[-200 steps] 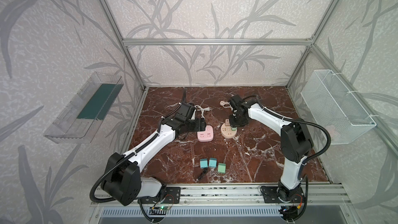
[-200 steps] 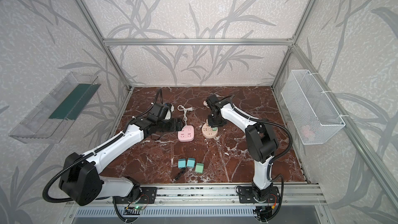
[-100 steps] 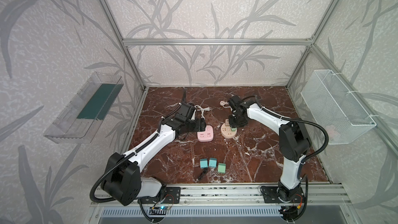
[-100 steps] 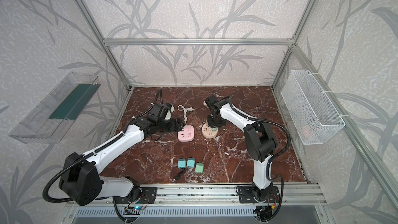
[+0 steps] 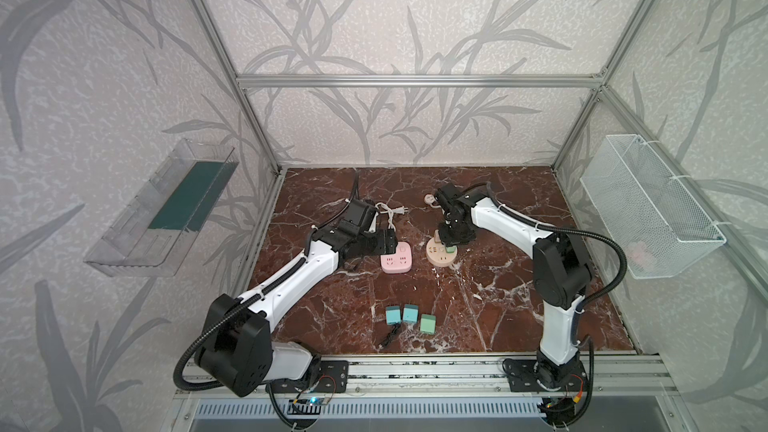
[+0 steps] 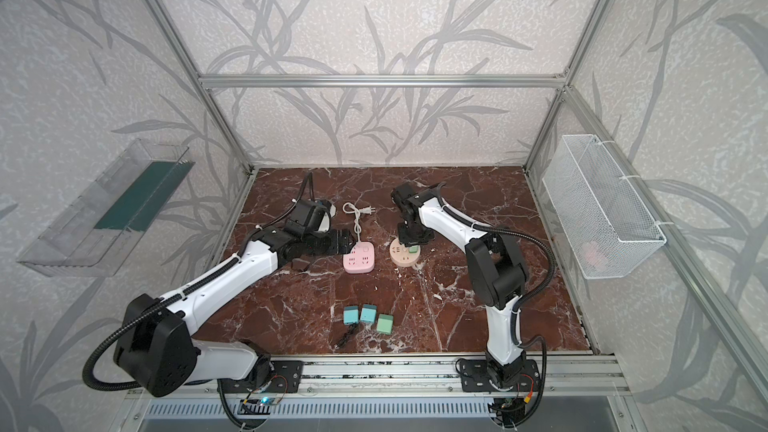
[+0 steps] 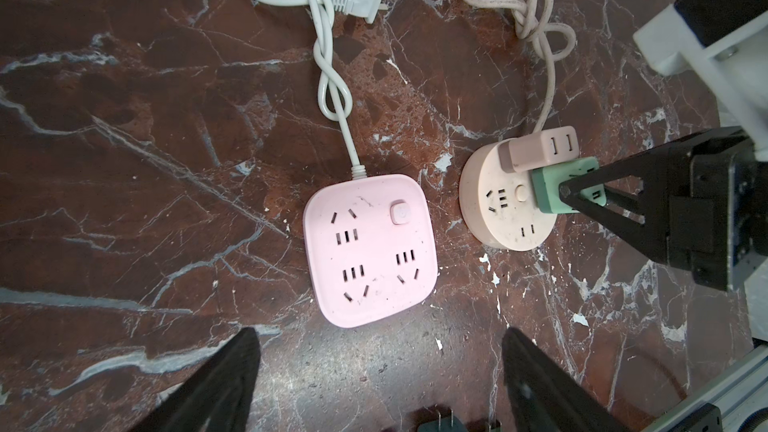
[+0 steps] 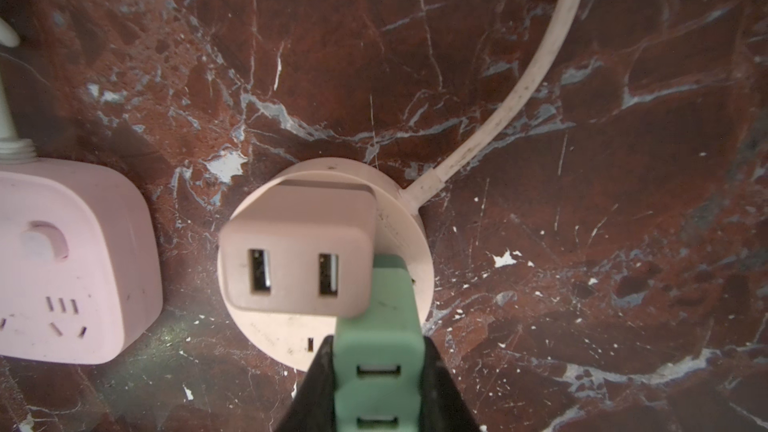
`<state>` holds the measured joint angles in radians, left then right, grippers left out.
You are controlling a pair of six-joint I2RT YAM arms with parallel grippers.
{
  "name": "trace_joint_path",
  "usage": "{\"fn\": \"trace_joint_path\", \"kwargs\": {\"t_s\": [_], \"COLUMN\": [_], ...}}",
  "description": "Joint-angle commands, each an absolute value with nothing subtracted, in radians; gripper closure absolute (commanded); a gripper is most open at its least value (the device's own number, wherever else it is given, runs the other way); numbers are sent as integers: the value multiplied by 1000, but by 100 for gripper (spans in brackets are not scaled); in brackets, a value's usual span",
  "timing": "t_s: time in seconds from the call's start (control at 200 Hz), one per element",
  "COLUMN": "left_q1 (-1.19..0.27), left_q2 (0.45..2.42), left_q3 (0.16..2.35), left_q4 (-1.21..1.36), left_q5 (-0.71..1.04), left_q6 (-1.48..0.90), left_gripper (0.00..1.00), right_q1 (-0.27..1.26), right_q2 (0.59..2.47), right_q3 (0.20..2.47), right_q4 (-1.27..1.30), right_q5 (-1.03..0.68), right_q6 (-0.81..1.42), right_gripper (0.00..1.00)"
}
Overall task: Insert the plug
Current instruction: 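Press the mint-green charger down into the round beige strip with the right gripper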
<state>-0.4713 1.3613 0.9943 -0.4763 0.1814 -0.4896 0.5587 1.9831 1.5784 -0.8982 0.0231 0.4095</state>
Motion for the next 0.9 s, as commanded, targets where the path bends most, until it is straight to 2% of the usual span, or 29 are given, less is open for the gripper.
{"fn": "trace_joint_path", "kwargs": {"t_s": [0.0,0.26,0.895], "left_q1": [-474,-473,-474], "left_q2": [1344,1341,1345], "left_q3": [983,980,986], "left_q4": [-472,-474,-478], "left_q5": [165,158,155], "left_q6": [-491,-490,-488], "left_gripper": [10,10,10], "right_q1": [561,553,509], "right_q2": [2102,2175,2138], "right_q3": [1549,1527,1494], "right_q4": [-913,-903,-910], "right_q5": [28,10,38], "right_q6": [384,383,364], "right_gripper": [100,100,100]}}
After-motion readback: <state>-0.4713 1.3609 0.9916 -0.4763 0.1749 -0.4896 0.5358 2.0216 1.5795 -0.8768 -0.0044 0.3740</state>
